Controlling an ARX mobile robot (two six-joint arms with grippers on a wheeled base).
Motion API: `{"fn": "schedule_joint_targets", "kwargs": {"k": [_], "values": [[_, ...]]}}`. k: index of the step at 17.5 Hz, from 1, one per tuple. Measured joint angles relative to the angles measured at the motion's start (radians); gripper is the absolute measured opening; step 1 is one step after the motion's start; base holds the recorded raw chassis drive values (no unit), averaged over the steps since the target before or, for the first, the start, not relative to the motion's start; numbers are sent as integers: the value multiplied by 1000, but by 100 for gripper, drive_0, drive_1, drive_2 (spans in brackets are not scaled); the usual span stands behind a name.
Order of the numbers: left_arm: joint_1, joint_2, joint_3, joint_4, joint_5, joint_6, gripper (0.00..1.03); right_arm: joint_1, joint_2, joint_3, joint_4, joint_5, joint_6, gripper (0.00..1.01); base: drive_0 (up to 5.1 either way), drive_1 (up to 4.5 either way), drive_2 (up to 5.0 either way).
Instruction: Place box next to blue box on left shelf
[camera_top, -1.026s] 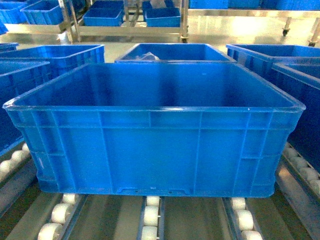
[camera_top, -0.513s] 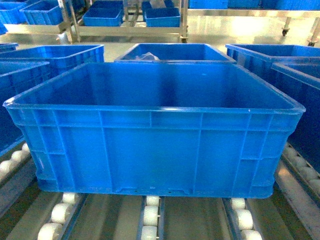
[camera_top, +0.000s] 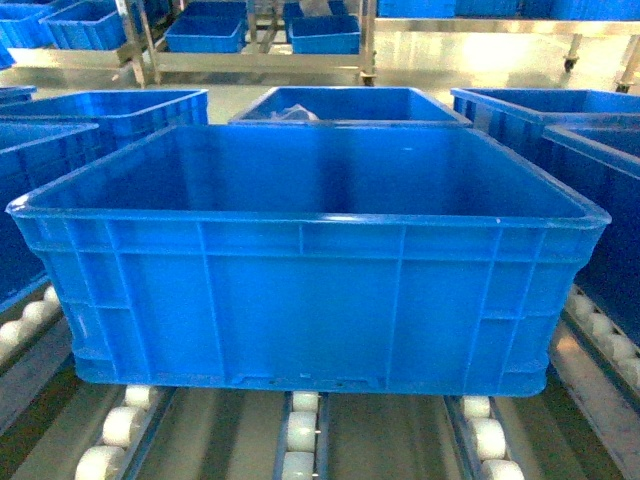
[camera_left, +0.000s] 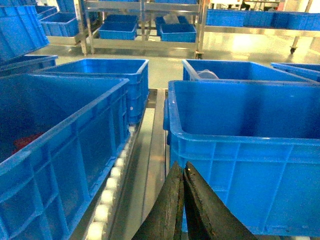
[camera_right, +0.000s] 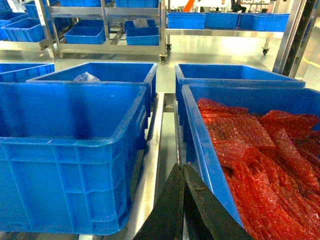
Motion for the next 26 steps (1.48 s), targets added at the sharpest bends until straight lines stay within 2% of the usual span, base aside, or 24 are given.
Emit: {"fn": "schedule_joint_targets", "kwargs": {"k": [1,2,8,19,20,21,26], "values": [[0,-19,-18,18,-1,0,2,4,-28,-5,-23,0,0,2,0,0,0],[1,-41,-30,0,-1,0,2,4,-47,-26,4,1,0,2,0,0,0],[1,-238,-30,-182,0,1,2,4,-222,-33,-166,0,0,2,0,0,0],[1,-315,-30,-264,0,1,2,4,-296,-33,-249,0,0,2,0,0,0],[1,-339,-29,-299,0,1,2,4,-378,-33,-379,-3,0,2,0,0,0],[1,-446,-29,-447,2,1,2,4,-462,-33,-413,0,0,2,0,0,0],[1,-487,-29,-447,0,3,2,4,-459,-33,-417,0,0,2,0,0,0]]}}
